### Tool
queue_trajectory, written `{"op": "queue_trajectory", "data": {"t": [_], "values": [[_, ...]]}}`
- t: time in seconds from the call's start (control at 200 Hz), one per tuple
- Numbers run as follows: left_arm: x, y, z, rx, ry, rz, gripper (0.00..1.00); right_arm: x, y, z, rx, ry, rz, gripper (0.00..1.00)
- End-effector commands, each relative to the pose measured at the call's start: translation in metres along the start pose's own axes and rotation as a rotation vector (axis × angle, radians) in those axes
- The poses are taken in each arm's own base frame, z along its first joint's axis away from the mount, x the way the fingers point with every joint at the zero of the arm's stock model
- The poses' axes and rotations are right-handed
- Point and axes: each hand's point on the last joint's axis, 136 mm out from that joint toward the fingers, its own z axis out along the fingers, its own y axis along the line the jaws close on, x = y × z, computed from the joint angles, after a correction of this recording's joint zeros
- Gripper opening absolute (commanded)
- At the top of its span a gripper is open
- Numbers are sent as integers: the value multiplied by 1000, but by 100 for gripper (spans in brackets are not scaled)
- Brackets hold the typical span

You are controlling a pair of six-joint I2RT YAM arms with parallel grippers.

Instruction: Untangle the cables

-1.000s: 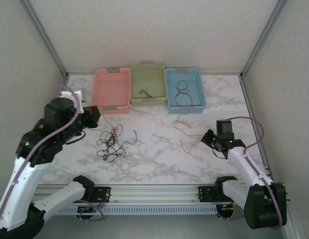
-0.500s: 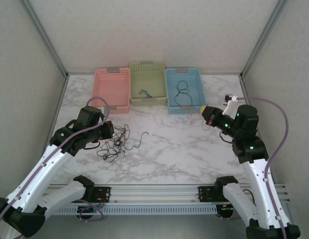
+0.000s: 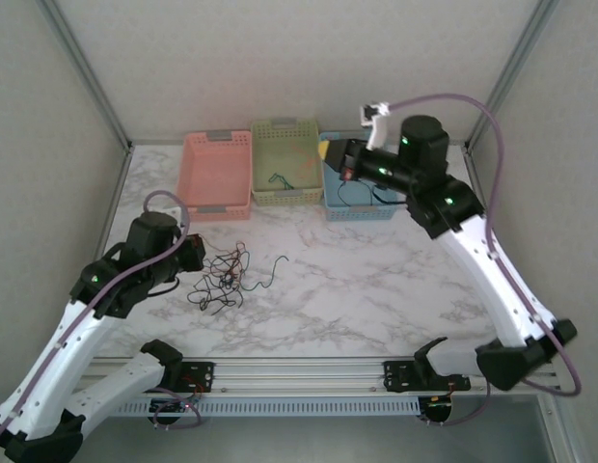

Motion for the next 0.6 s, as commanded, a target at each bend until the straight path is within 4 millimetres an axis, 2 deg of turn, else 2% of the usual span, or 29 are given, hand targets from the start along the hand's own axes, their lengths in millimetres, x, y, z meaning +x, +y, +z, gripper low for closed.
{"op": "queue_trajectory", "data": {"t": [0.0,0.255,0.355,0.39,0.521,0.591], "values": [[3,18,-12,-78,-9,26,0,-16,14,30,-32,-19,-59,0],[11,30,-13,-107,-31,32,0,-21,20,129,-95,32,-76,0],[13,33,-12,-112,-37,31,0,-16,3,174,-99,45,-32,0],[13,32,-12,-105,-36,33,0,-20,3,184,-113,34,-20,0],[13,32,-14,-93,-49,35,0,-1,-20,239,-145,62,46,0],[13,32,-15,-91,-54,34,0,8,-31,260,-165,58,70,0]]}}
